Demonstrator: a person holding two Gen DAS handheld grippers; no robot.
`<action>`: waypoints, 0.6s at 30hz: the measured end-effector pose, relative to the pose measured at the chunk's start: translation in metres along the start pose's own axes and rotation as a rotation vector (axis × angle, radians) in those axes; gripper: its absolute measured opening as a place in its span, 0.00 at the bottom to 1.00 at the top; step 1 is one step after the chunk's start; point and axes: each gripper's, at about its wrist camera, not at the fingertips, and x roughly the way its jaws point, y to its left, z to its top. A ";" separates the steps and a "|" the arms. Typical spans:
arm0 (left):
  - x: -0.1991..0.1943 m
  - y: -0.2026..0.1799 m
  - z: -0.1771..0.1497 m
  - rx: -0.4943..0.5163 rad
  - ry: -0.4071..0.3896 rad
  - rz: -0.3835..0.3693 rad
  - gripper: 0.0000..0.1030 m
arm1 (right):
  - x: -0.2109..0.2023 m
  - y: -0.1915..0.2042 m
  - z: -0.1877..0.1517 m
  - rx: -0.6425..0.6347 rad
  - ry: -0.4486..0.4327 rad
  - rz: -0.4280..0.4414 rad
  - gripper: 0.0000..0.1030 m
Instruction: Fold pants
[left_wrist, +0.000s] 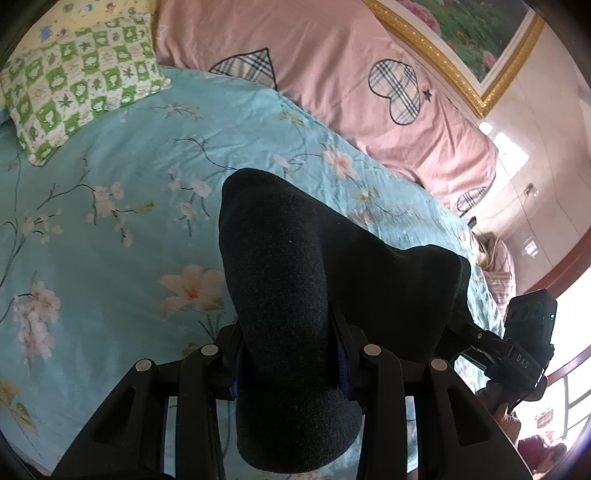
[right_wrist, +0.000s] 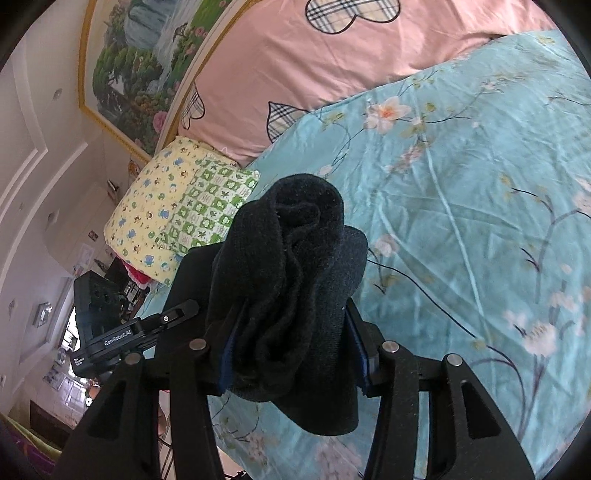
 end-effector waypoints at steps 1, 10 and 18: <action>-0.001 0.003 0.001 -0.004 -0.005 0.005 0.37 | 0.004 0.002 0.002 -0.006 0.006 0.003 0.50; -0.001 0.018 0.017 -0.039 -0.036 0.050 0.37 | 0.036 0.010 0.021 -0.032 0.046 0.029 0.50; 0.005 0.029 0.037 -0.030 -0.071 0.124 0.37 | 0.074 0.016 0.041 -0.053 0.080 0.047 0.50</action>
